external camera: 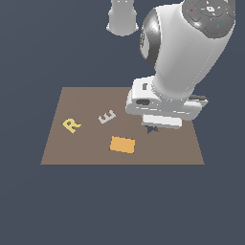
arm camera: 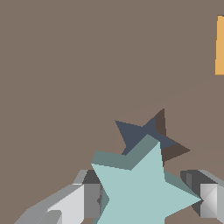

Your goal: Insert a designated object into the corresponding slot on a board.

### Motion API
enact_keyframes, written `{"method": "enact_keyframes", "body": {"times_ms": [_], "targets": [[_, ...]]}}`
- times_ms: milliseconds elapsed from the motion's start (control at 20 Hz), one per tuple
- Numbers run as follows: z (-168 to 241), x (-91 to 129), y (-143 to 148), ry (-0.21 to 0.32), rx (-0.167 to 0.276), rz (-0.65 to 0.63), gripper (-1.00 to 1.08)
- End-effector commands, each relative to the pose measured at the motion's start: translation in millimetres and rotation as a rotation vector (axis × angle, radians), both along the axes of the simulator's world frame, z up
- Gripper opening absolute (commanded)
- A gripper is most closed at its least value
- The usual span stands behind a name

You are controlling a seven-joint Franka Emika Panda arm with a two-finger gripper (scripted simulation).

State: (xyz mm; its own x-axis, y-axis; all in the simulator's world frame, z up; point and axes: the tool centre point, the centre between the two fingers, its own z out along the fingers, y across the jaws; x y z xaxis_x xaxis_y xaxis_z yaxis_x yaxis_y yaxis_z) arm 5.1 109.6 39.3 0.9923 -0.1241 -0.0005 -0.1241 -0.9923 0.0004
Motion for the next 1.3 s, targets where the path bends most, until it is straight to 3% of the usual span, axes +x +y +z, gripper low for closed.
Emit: {"method": "enact_keyframes", "body": {"times_ms": [0, 300, 1000, 1050, 1250], "targets": [[1, 9, -7, 0.0, 0.0, -0.033, -1.0], [2, 18, -16, 0.0, 0.0, -0.069, -1.0], [-9, 16, -15, 0.001, 0.0, -0.061, -1.0], [-9, 16, -15, 0.001, 0.0, -0.061, 1.0], [-9, 16, -15, 0.001, 0.0, -0.061, 1.0]]}}
